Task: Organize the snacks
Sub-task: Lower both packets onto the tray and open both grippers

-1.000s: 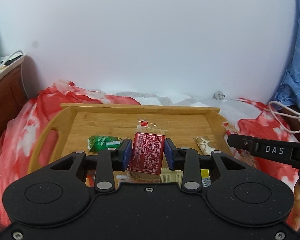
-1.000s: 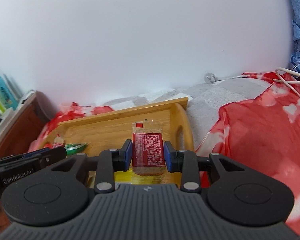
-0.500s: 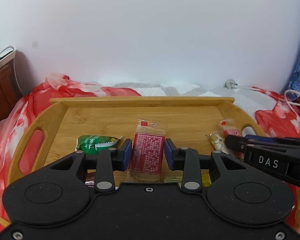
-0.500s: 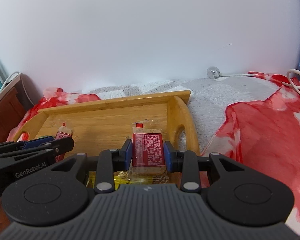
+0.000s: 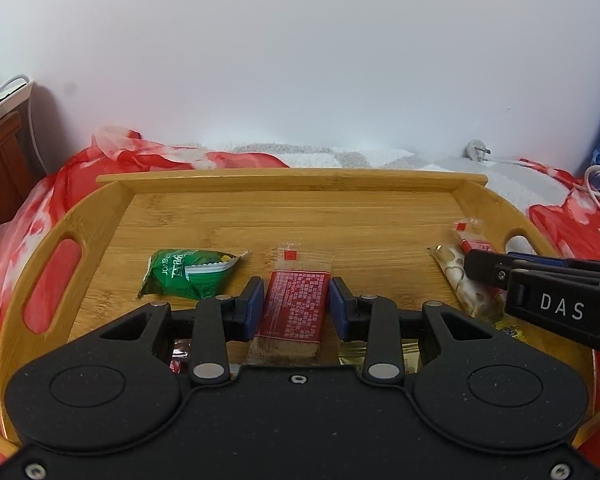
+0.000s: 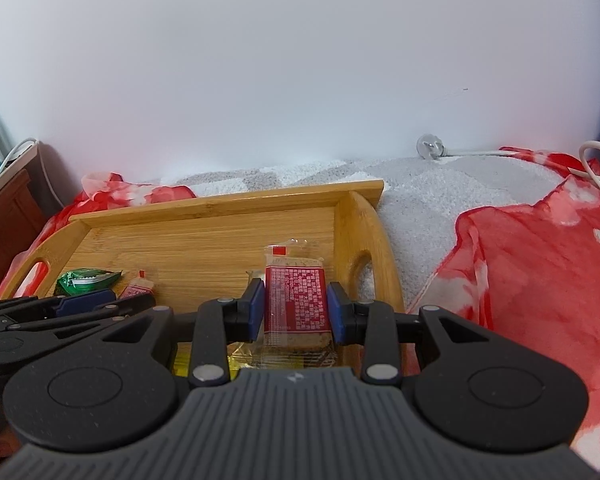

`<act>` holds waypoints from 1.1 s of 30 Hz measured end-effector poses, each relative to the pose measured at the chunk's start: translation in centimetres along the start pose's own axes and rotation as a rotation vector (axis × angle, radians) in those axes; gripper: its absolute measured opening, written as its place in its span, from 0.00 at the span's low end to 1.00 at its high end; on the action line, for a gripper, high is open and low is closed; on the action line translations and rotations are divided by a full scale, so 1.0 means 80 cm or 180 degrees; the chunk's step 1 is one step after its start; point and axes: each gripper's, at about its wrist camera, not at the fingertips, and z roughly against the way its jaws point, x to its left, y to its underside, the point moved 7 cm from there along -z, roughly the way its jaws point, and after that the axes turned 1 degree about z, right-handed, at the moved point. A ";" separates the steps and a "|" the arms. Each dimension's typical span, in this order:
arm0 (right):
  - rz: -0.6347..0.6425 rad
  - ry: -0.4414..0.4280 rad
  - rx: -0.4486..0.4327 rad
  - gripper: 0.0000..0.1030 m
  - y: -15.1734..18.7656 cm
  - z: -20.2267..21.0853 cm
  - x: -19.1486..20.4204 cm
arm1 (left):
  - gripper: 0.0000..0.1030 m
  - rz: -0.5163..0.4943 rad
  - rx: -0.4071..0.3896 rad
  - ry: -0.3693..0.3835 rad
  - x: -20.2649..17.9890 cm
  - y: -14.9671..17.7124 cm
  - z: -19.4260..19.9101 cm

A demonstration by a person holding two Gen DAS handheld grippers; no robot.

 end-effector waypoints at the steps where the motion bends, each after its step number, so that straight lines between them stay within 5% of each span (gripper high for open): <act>1: -0.0007 -0.0012 -0.0007 0.41 0.000 0.001 0.000 | 0.33 0.0007 0.0010 0.0002 0.000 0.000 0.001; 10: 0.0001 -0.0072 -0.0084 0.44 0.007 0.024 0.000 | 0.40 0.0030 0.0045 0.0097 -0.001 0.005 0.028; 14: 0.0034 -0.0098 -0.0133 0.59 0.017 0.042 0.004 | 0.54 -0.0036 0.0018 0.0111 -0.002 0.009 0.051; 18: -0.0017 -0.0167 -0.0166 0.59 0.025 0.069 0.009 | 0.73 0.0065 -0.0069 0.0211 0.000 0.017 0.085; 33: 0.0204 -0.0292 -0.0431 0.66 0.090 0.181 0.051 | 0.83 -0.0017 -0.0202 0.0203 0.023 0.073 0.192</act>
